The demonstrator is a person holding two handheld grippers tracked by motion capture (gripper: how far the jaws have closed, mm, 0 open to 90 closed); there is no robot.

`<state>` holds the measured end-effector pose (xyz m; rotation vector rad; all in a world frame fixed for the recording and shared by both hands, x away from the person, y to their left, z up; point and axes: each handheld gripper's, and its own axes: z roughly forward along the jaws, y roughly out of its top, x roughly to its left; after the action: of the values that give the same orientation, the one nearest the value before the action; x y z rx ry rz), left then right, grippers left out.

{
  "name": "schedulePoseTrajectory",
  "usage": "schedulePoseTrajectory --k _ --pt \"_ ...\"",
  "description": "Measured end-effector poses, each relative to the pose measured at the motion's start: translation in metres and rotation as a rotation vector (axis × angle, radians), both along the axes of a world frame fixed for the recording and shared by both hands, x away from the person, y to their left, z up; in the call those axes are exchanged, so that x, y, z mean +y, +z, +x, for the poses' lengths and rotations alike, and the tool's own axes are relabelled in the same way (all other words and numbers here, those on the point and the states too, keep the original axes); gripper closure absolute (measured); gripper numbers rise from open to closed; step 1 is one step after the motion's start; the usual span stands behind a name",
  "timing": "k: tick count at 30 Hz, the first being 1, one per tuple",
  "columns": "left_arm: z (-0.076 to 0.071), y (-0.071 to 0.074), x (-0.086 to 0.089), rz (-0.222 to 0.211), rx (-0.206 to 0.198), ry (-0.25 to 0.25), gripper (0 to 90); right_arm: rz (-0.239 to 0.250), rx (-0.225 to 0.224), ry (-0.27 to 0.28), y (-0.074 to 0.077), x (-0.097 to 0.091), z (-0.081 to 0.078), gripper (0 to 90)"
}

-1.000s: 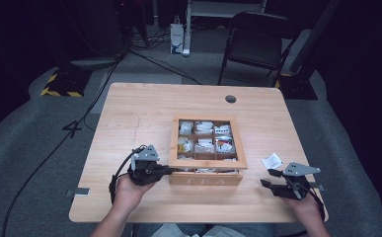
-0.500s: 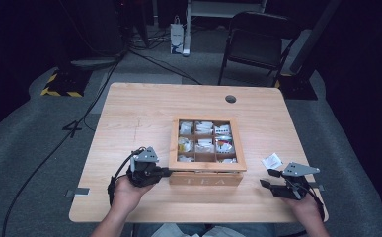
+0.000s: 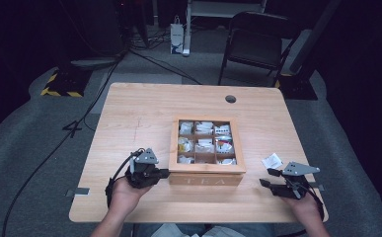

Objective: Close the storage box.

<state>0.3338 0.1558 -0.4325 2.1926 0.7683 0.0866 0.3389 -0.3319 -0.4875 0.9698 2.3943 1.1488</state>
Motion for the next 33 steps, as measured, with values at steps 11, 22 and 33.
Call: schedulePoseTrajectory --k 11,22,33 --pt "-0.002 -0.003 0.000 0.039 0.002 0.007 88.8 -0.003 -0.002 0.015 0.001 0.004 0.003 42.1" --pt "-0.008 0.004 0.021 0.009 -0.048 0.045 86.4 0.008 -0.008 0.019 0.004 0.006 0.008 42.1" --pt "-0.021 -0.006 0.066 0.019 -0.107 0.106 85.3 0.023 -0.008 0.010 0.007 -0.001 0.011 42.0"
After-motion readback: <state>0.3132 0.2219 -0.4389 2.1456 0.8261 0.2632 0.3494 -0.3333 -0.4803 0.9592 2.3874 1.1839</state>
